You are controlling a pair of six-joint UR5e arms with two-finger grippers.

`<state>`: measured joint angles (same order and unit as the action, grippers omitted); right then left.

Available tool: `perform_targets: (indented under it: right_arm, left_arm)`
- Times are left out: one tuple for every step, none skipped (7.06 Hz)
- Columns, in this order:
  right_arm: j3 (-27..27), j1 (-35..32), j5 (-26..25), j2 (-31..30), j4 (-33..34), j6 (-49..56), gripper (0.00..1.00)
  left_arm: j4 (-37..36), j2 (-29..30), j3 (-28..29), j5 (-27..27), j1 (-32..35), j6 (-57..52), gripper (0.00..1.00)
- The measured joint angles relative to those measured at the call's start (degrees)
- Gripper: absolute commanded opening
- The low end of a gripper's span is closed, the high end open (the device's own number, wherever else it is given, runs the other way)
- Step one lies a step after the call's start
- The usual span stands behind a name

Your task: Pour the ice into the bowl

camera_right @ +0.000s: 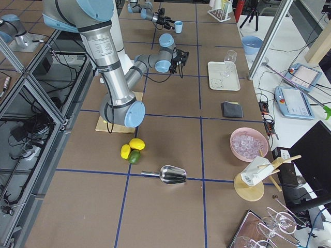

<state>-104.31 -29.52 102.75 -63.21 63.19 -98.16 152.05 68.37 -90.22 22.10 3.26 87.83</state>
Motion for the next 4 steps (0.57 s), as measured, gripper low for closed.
perform_targets:
  right_arm:
    - [0.0, 0.1, -0.1, -0.1, 0.0, 0.0, 1.0]
    - [0.0, 0.1, -0.3, -0.1, 0.0, 0.0, 1.0]
    - [-0.1, 0.1, -0.4, -0.1, 0.0, -0.1, 1.0]
    - [-0.2, 0.2, -0.4, -0.1, 0.0, -0.1, 1.0]
  left_arm:
    - [0.1, 0.4, 0.7, 0.0, 0.4, 0.1, 0.98]
    - [0.1, 0.9, 0.9, 0.0, 0.8, 0.1, 0.98]
    - [0.1, 1.7, 1.0, 0.1, 1.3, 0.1, 0.98]
    - [0.0, 2.7, 1.1, 0.4, 2.0, 0.0, 0.98]
